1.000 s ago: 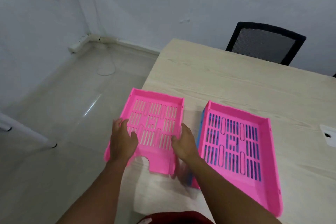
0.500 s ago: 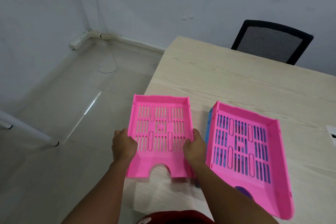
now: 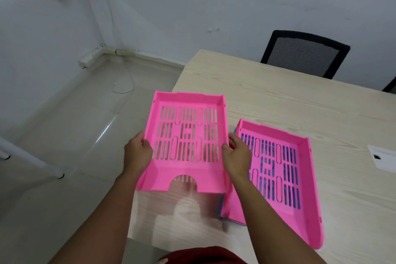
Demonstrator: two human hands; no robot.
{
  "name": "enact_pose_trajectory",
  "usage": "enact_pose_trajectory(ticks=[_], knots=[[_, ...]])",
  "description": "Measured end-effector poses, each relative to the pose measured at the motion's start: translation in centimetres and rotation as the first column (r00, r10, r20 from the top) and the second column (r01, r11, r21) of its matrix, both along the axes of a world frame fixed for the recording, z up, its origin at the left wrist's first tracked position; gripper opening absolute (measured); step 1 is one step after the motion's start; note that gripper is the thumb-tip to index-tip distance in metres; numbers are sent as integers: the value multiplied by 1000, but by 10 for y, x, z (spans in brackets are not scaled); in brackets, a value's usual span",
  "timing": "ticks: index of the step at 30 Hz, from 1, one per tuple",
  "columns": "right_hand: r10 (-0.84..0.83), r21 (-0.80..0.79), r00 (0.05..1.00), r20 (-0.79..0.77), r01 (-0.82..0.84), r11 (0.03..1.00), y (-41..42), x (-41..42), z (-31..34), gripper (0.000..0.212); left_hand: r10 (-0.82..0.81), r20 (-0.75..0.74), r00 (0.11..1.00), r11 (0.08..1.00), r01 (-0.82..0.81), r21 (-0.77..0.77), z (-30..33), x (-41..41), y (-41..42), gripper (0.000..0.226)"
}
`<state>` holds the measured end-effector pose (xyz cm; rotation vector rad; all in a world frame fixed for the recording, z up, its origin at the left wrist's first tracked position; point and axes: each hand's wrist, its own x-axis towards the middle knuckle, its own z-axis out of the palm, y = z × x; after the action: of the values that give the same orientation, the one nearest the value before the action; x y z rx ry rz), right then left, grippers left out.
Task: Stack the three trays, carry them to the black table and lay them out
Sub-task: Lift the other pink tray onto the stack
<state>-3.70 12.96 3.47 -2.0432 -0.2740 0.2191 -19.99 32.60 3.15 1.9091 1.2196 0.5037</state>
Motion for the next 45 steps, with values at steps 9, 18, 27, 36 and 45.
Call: enact_pose_trajectory(ticks=[9, 18, 27, 36, 45], knots=[[-206, 2, 978, -16, 206, 979, -111, 51, 13, 44, -205, 127, 971, 975, 213, -58, 20, 71, -78, 38], [-350, -9, 933, -79, 351, 936, -213, 82, 25, 42, -337, 190, 922, 934, 353, -55, 7, 118, -171, 33], [-369, -30, 919, -139, 368, 929, -251, 84, 18, 34, -370, 209, 905, 916, 393, -80, -3, 128, -202, 35], [-347, -7, 926, -150, 350, 937, -255, 89, 12, 26, -306, 198, 931, 938, 331, -107, -7, 125, -201, 28], [-238, -35, 929, -282, 238, 971, -257, 96, 1, 26, -240, 217, 946, 803, 319, -503, -20, 133, -189, 60]])
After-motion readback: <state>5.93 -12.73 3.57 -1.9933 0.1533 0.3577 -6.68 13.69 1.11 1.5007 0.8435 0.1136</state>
